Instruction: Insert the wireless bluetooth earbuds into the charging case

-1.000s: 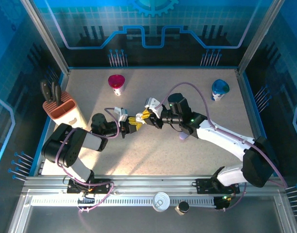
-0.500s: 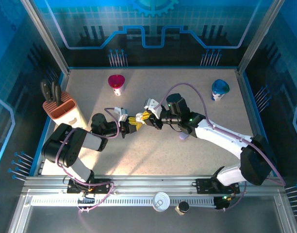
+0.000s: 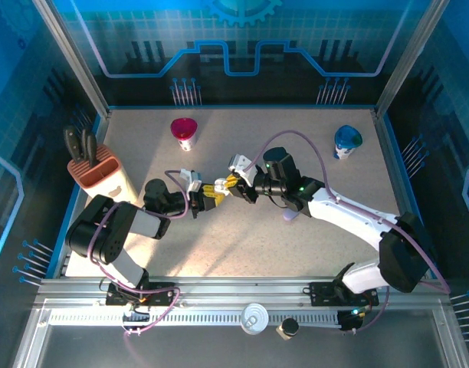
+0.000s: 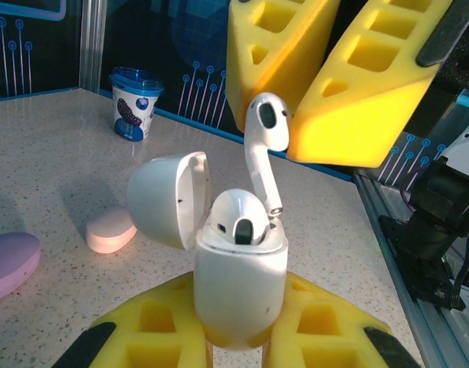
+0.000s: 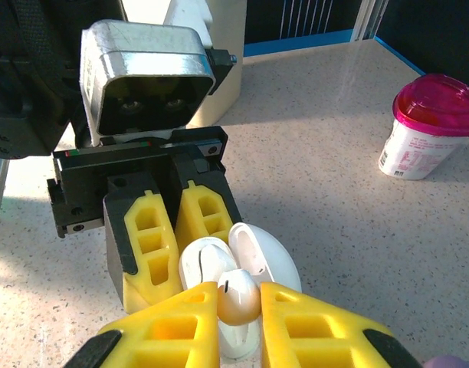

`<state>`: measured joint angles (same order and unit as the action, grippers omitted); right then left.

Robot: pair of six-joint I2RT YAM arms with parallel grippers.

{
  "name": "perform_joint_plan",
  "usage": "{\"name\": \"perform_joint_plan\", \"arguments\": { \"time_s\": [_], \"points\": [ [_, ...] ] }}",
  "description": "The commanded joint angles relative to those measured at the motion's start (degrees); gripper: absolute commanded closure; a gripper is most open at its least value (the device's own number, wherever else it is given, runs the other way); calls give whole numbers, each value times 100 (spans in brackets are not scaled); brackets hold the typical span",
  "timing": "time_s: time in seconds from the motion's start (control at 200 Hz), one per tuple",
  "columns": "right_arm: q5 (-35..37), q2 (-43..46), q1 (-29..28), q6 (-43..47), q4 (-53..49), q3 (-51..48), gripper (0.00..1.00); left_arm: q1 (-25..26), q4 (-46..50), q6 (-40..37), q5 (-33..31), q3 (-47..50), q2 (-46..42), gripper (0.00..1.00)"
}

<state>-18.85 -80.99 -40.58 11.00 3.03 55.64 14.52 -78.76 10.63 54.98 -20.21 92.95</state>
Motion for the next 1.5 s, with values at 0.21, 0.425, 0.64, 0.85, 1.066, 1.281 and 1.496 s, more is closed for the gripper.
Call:
{"name": "perform_joint_plan", "arguments": {
  "time_s": [0.21,0.425,0.64,0.85,1.066,1.281,1.496],
  "points": [
    [-4,-190,68,53,-83,230,83,33,-162,43,145,-128,-117,93],
    [-391,-229,56,77,-153,255,83,33,-157,39,120,-146,-61,93],
    [-578,-385,53,160,-293,228,82,33,-153,42,101,-158,-66,93],
    [-867,-352,51,217,-338,184,75,32,-157,27,57,-132,-62,93],
    [-712,23,144,-59,-5,9,55,26,-157,32,46,-144,-31,93],
    [-352,266,410,-1171,636,-154,42,24,-157,29,48,-150,-13,93],
    [-241,-180,289,-1427,-12,286,33,24,-157,29,48,-150,13,93]
  ]
}}
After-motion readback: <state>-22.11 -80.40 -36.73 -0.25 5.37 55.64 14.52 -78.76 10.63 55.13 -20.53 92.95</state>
